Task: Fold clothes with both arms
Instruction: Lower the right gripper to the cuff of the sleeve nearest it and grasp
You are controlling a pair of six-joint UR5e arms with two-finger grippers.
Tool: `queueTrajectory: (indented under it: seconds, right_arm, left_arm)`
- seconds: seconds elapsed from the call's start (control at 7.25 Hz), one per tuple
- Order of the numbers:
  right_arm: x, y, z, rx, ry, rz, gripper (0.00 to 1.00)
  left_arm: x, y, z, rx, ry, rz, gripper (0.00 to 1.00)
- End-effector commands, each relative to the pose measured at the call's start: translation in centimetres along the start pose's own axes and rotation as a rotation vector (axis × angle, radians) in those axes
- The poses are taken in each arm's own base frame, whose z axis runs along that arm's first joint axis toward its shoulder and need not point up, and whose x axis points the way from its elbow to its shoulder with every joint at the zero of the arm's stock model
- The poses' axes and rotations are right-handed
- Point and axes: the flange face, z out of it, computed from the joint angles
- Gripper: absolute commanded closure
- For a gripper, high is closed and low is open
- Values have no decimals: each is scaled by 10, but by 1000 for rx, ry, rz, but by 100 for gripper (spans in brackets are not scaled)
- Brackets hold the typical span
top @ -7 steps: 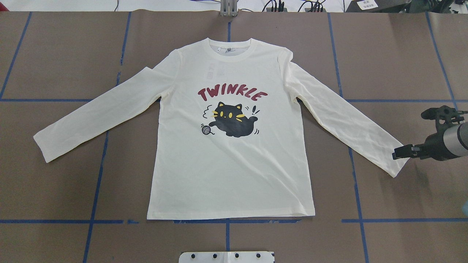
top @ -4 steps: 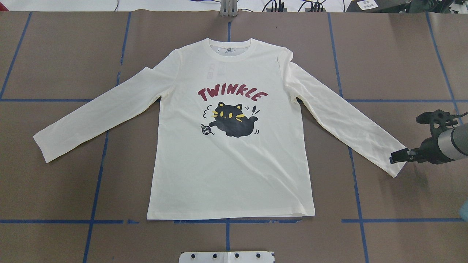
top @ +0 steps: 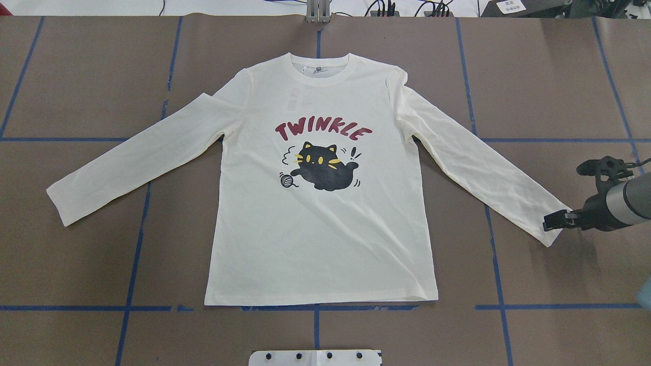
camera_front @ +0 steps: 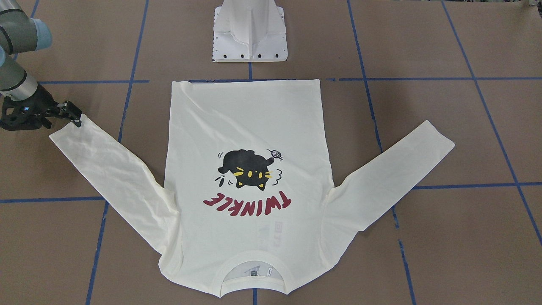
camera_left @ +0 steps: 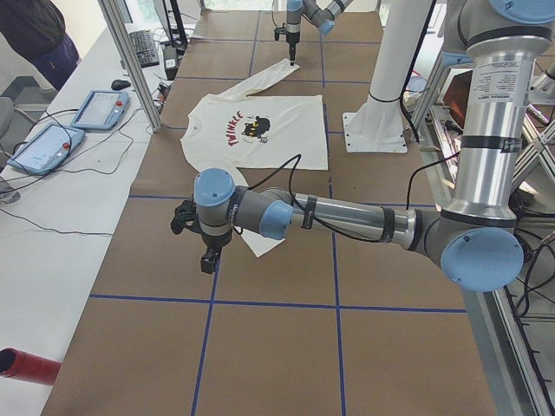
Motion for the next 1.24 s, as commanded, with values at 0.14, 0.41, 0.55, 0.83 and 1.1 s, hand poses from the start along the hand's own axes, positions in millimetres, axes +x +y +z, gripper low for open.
queueTrajectory:
  seconds: [0.14,0.41,0.55,0.83,1.1]
  right_arm:
    - [1,0,2,-6,2,2,65]
    - [-1,0,1,-7,-2,-1,93]
    - [-4,-1,1,-9,-9,-5,100]
    - [-15,-6,-4,2,-28,-16,100]
    - [-38,-30,-22,59,-72,-27,100]
  left_arm:
    - [2,0,-2,3,0,6,0]
    - [2,0,-2,4,0,9,0]
    - [2,0,-2,4,0,9,0]
    - [3,-1,-3,6,0,11,1]
    - [4,-2,-4,7,0,7,1]
